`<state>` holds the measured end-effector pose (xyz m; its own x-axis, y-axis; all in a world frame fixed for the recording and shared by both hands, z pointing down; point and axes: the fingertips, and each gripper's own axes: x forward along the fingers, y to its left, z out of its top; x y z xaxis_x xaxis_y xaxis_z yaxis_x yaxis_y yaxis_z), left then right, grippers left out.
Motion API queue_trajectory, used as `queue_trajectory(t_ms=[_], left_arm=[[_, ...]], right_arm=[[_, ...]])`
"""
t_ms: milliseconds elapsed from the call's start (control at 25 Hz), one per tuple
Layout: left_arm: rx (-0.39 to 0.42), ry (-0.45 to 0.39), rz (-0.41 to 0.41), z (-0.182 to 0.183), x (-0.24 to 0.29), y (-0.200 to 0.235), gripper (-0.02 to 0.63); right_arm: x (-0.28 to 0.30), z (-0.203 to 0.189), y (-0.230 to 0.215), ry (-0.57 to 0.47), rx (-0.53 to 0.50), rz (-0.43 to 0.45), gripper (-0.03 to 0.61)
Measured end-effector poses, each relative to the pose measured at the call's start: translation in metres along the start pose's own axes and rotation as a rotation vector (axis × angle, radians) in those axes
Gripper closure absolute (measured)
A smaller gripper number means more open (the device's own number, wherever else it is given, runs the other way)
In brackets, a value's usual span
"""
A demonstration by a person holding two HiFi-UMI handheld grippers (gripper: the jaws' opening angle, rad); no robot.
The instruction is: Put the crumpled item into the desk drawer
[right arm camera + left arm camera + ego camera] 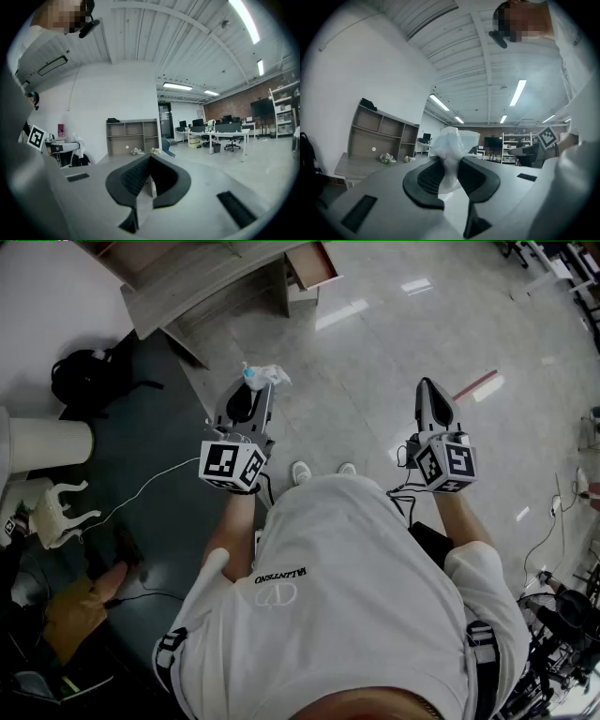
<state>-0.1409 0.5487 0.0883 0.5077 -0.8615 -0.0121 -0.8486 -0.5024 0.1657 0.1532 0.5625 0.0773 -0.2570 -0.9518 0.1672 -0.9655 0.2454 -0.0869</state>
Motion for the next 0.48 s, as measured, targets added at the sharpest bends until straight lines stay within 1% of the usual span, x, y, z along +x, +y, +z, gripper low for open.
queue_trajectory(t_ms=[160, 320, 480], left_arm=[[-0.008, 0.003, -0.009, -0.001, -0.004, 0.009, 0.535], [-0.022, 0.006, -0.028, -0.005, -0.006, 0.022, 0.535], [-0.021, 0.014, -0.049, -0.008, -0.008, 0.033, 0.535]], right_arm=[[0.002, -0.001, 0.011, 0.001, 0.012, -0.002, 0.581], [0.009, -0.005, 0.020, 0.001, 0.044, -0.035, 0.581], [0.014, -0.007, 0.029, -0.007, 0.051, -0.051, 0.580]])
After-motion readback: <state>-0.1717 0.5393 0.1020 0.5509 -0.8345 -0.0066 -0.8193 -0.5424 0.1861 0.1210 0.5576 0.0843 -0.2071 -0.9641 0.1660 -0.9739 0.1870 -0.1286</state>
